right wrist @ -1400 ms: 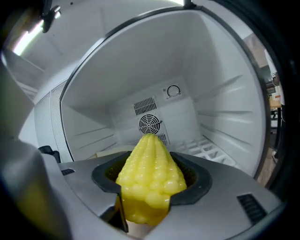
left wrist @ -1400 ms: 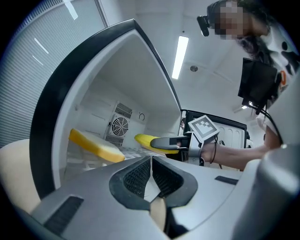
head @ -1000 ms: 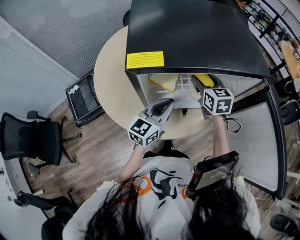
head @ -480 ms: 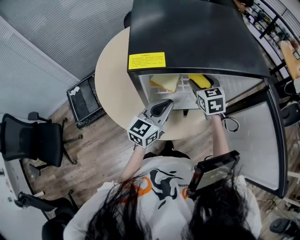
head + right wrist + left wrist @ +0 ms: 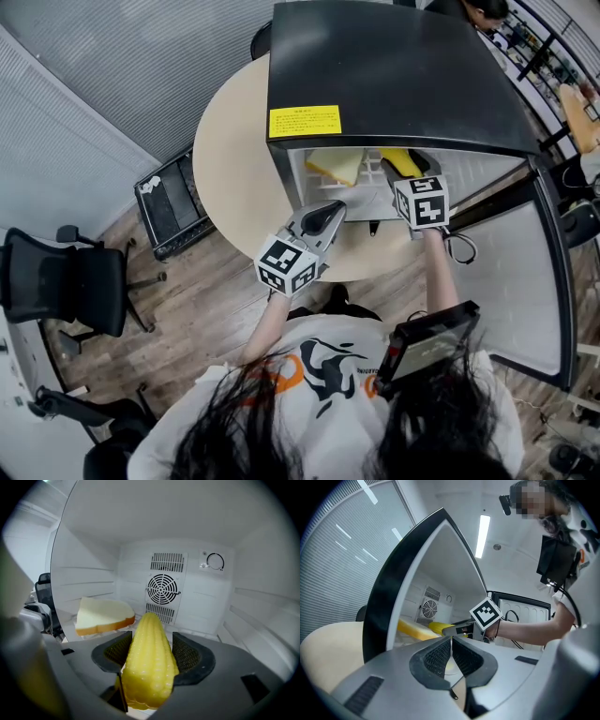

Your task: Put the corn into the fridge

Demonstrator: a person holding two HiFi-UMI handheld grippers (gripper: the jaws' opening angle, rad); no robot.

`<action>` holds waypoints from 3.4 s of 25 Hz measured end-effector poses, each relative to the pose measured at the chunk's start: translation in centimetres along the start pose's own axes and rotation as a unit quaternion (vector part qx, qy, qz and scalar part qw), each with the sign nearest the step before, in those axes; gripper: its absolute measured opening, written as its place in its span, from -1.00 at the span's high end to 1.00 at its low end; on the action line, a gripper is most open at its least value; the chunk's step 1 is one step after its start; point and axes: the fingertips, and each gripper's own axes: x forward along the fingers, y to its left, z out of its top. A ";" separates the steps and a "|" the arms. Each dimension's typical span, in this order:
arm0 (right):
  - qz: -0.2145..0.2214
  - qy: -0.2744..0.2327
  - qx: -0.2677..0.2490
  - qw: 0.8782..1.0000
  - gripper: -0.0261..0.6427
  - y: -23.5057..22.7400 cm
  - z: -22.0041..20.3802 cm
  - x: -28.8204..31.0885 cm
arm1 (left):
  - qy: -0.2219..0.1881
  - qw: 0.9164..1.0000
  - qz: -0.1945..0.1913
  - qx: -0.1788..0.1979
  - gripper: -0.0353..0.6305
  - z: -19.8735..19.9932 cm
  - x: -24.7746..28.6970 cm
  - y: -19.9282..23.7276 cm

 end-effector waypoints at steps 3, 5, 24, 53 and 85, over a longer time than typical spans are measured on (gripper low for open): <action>0.004 -0.012 0.033 0.999 0.15 -0.2 0.1 -0.2 | -0.001 1.000 -0.001 0.000 0.86 0.1 -0.2 0.0; 0.008 -0.024 0.061 0.998 0.15 -0.3 0.2 -0.6 | -0.002 1.000 -0.003 0.001 0.86 0.2 -0.3 -0.1; 0.013 -0.166 0.118 0.979 0.33 4.8 4.2 -10.5 | -0.002 0.999 -0.034 0.017 0.86 0.4 -2.9 -2.8; 0.022 -0.116 0.226 0.967 0.77 20.3 -6.7 -20.5 | 0.025 0.995 -0.094 0.000 0.86 -4.1 -13.6 -10.4; 0.126 -0.093 0.202 0.967 0.80 22.3 -17.8 -35.2 | 0.017 1.000 0.025 0.002 0.86 -8.3 -18.4 -25.8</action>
